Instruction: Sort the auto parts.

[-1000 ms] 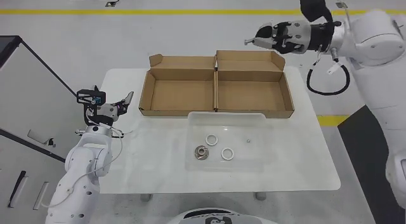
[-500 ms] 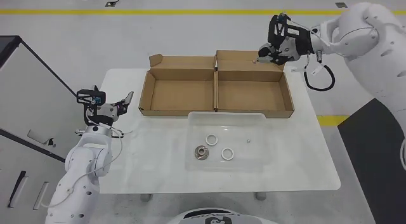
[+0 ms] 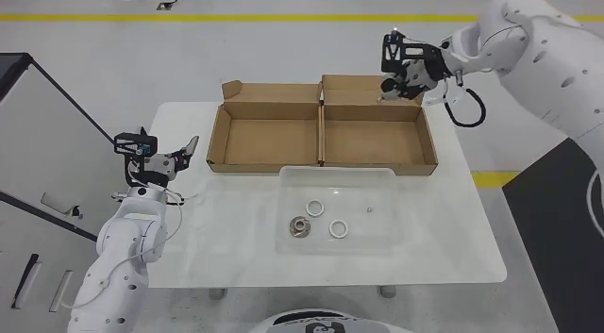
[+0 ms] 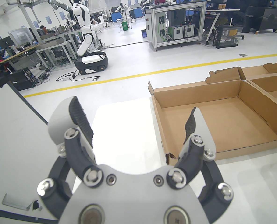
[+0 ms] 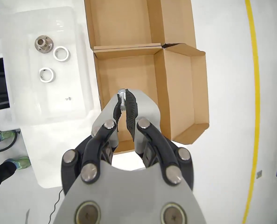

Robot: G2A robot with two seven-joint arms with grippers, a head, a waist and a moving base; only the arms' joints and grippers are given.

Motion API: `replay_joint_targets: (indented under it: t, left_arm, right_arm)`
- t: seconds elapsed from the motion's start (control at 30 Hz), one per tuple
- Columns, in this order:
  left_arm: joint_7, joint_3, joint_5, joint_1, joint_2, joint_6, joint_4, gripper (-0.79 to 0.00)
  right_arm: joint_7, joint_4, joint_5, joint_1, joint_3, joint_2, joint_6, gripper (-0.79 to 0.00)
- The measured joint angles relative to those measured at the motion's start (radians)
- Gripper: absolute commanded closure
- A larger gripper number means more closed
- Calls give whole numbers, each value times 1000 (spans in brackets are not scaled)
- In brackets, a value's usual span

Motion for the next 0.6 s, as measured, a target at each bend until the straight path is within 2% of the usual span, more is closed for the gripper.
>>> replay_joint_targets:
  t: [0.6]
  left_arm:
    - [0, 0, 0, 0, 0, 0, 0, -785]
  right_arm:
    - [-2, 309, -274, -111, 1, -171, -2, 0]
